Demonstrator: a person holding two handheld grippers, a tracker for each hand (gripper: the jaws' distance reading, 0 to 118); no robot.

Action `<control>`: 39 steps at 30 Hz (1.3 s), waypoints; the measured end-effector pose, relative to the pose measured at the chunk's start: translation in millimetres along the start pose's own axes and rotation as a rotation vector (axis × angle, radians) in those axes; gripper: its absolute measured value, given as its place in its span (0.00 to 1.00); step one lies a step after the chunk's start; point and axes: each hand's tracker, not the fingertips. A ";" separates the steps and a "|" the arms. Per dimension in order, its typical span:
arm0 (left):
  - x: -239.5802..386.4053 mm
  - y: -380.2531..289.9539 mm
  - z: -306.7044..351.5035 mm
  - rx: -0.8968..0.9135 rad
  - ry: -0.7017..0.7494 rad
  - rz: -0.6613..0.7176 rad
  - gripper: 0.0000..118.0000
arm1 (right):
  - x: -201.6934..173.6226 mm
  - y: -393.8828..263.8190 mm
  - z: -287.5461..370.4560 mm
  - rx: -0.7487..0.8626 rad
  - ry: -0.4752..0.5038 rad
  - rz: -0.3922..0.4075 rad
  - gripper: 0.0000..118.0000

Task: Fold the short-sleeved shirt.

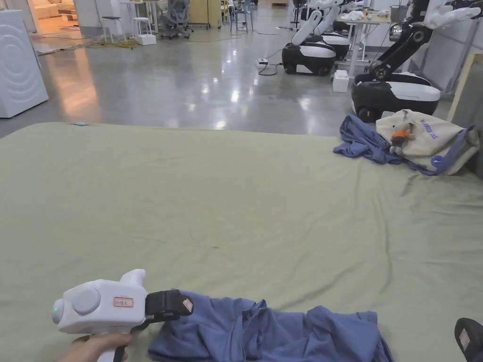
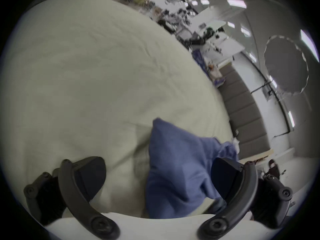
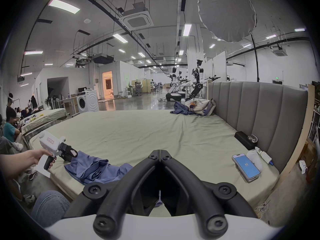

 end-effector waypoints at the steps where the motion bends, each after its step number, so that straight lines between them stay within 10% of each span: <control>1: 4.4 3.4 -5.0 -0.017 -0.010 0.007 1.00 | 2.5 0.3 -0.8 -0.002 -0.001 -0.007 0.01; 7: 32.8 -15.9 -8.6 -0.064 -0.115 -0.002 0.99 | 9.5 -3.5 -4.8 -0.011 -0.021 -0.032 0.01; 8: 37.5 -18.8 -9.2 -0.067 -0.083 -0.022 0.82 | 10.1 -4.6 -4.8 -0.013 -0.015 -0.037 0.01; 10: 34.4 -24.1 -2.7 0.005 0.011 -0.009 0.15 | 9.4 -5.6 -5.5 -0.016 -0.015 -0.043 0.01; 12: 9.0 -25.4 -0.9 -0.005 -0.115 0.145 0.15 | 7.4 -5.4 -5.7 -0.023 -0.001 -0.048 0.01; 19: 8.2 -0.6 62.8 0.002 -0.014 -0.012 0.15 | 0.0 -2.2 -6.0 -0.019 0.026 -0.046 0.01; 28: 52.0 25.5 166.9 0.062 0.470 -0.158 0.15 | -3.6 -5.4 -9.1 -0.021 0.059 -0.072 0.01; 39: 222.6 4.5 -23.8 -0.165 0.510 -0.492 0.15 | 11.6 -11.5 13.0 -0.014 0.056 -0.144 0.01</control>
